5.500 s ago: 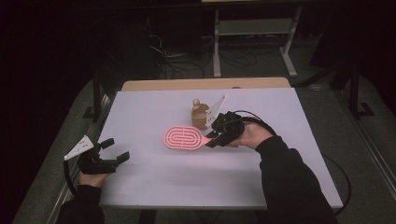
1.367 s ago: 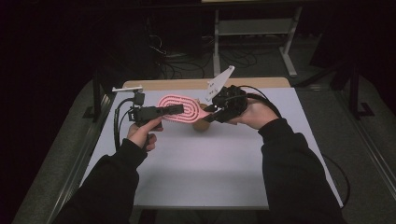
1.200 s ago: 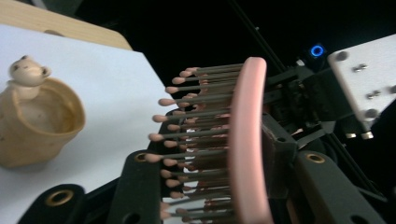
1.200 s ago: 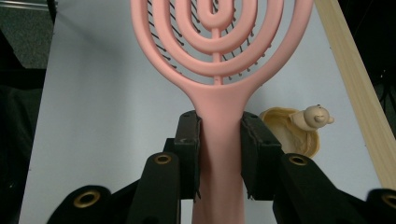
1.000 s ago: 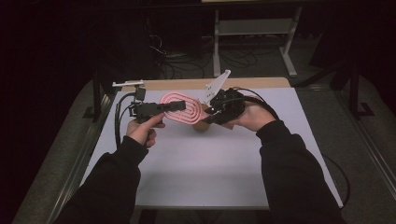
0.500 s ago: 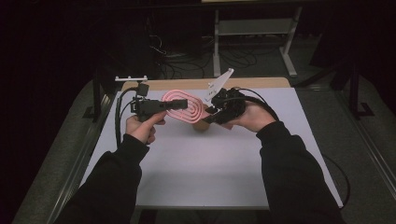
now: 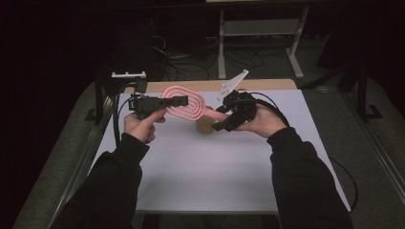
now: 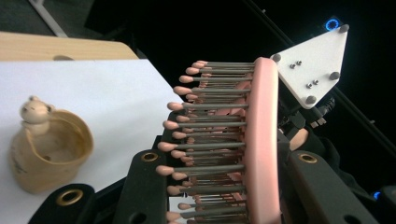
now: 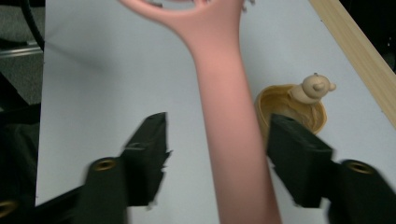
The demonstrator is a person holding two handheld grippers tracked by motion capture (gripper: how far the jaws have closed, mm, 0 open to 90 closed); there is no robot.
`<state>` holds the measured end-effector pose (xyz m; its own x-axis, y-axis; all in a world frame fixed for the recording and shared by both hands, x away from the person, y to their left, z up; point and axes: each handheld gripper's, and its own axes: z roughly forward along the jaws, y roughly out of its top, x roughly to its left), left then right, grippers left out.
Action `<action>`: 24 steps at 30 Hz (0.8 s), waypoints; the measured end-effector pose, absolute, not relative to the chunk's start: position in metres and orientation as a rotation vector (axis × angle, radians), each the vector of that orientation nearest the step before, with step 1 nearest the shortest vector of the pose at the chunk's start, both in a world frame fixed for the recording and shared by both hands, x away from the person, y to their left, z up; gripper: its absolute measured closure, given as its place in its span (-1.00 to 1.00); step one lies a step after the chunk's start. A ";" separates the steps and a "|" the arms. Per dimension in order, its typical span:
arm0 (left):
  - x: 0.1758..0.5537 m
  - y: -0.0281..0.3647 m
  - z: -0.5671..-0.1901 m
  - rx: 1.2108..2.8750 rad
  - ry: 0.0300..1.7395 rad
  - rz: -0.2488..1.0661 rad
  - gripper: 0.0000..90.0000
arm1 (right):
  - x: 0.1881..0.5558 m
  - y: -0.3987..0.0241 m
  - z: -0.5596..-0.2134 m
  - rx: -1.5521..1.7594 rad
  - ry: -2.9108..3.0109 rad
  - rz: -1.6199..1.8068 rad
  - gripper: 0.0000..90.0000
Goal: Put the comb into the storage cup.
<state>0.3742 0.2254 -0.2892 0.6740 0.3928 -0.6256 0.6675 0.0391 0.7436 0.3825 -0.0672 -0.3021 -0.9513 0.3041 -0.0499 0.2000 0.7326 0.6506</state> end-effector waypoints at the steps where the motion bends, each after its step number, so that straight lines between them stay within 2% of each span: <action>1: 0.375 0.227 -0.288 1.584 0.897 -0.252 0.39 | 0.383 -0.069 -0.303 0.419 2.775 1.026 -0.44; 2: 0.375 0.228 -0.287 1.587 0.897 -0.246 0.39 | 0.382 -0.071 -0.303 0.439 2.767 1.032 -0.53; 3: 0.375 0.228 -0.287 1.587 0.897 -0.246 0.39 | 0.382 -0.071 -0.303 0.439 2.767 1.032 -0.53; 4: 0.376 0.230 -0.285 1.593 0.902 -0.231 0.39 | 0.382 -0.075 -0.305 0.468 2.748 1.043 -0.72; 5: 0.376 0.230 -0.284 1.597 0.904 -0.226 0.39 | 0.382 -0.077 -0.305 0.486 2.743 1.056 -0.74; 7: 0.377 0.232 -0.282 1.607 0.908 -0.212 0.39 | 0.382 -0.082 -0.308 0.514 2.735 1.071 -0.96; 8: 0.378 0.232 -0.280 1.615 0.907 -0.204 0.39 | 0.382 -0.084 -0.309 0.531 2.727 1.069 -1.00; 24: 0.390 0.237 -0.261 1.660 0.926 -0.138 0.39 | 0.369 -0.136 -0.339 0.744 2.586 1.222 -1.00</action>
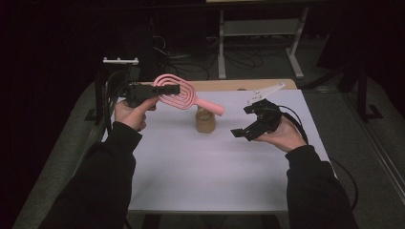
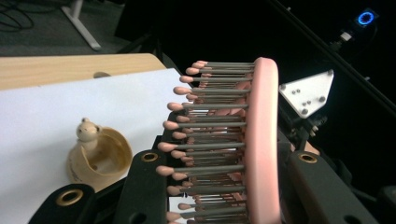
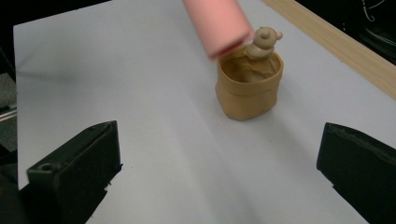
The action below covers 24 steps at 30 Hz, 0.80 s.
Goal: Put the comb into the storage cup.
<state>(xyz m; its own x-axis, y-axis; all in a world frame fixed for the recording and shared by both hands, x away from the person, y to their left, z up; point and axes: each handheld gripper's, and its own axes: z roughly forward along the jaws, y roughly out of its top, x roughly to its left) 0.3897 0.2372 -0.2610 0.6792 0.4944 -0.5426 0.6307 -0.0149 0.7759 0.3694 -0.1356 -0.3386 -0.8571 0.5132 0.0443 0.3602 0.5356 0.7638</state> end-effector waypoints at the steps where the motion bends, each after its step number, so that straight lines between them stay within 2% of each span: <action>1: 0.390 0.236 -0.259 1.676 0.924 -0.120 0.39 | 0.368 -0.138 -0.341 0.750 2.575 1.231 -1.00; 5: 0.392 0.233 -0.252 1.716 0.923 -0.055 0.39 | 0.365 -0.148 -0.350 0.788 2.547 1.265 -1.00; 24: 0.415 0.231 -0.246 1.766 0.970 0.066 0.39 | 0.333 -0.181 -0.379 0.867 2.348 1.326 -1.00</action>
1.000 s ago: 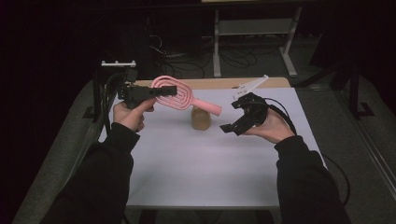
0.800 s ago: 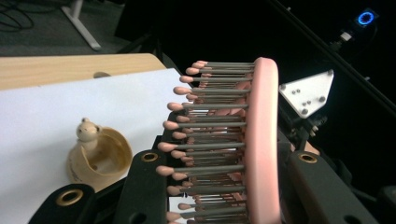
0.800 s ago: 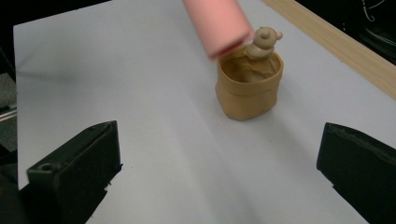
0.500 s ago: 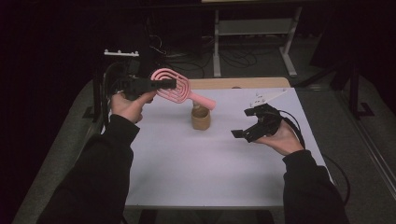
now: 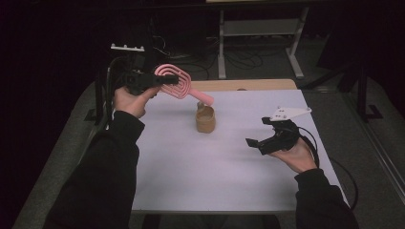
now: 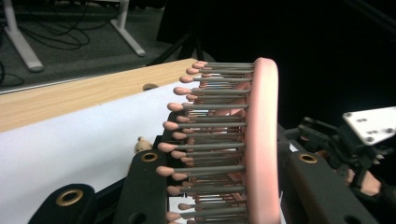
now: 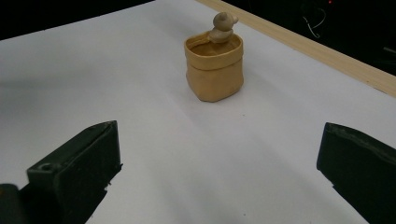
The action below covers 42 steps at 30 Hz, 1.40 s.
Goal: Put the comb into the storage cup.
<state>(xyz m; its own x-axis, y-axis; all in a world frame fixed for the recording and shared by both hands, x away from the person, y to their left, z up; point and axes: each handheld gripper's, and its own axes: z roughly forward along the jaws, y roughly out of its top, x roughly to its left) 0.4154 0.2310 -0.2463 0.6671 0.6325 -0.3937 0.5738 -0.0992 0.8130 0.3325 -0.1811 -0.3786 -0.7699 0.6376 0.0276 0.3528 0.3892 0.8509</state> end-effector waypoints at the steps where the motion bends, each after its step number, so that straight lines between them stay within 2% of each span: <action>1: 0.417 0.231 -0.246 1.772 0.974 0.073 0.39 | 0.329 -0.184 -0.382 0.864 2.339 1.316 -1.00; 17: 0.428 0.220 -0.251 1.856 0.998 0.132 0.39 | 0.309 -0.212 -0.414 0.989 2.262 1.385 -1.00; 42: 0.433 0.190 -0.275 2.024 0.970 0.194 0.39 | 0.298 -0.225 -0.430 1.009 2.211 1.435 -1.00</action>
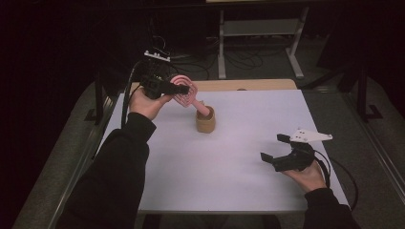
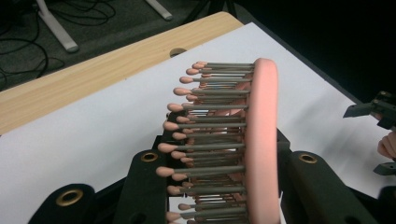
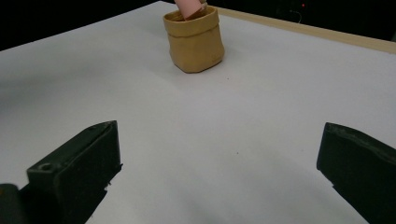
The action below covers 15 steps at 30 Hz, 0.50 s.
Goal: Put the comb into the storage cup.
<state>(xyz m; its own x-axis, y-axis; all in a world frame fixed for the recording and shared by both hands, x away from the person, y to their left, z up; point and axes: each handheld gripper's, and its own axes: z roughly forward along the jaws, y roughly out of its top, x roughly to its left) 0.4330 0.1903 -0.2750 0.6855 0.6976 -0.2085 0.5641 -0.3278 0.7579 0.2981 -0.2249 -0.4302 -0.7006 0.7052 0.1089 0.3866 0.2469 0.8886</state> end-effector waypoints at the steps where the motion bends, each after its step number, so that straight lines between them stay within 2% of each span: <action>1: 0.433 0.190 -0.275 2.024 0.970 0.194 0.39 | 0.298 -0.225 -0.430 1.009 2.211 1.435 -1.00; 15: 0.443 0.171 -0.298 2.060 0.978 0.190 0.39 | 0.299 -0.221 -0.435 1.004 2.242 1.423 -1.00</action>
<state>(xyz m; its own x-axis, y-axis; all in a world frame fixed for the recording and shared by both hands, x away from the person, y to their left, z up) 0.4426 0.1710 -0.2977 0.6856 0.7004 -0.1982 0.5754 -0.3547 0.7370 0.2987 -0.2213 -0.4348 -0.7101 0.6952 0.1115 0.3969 0.2645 0.8789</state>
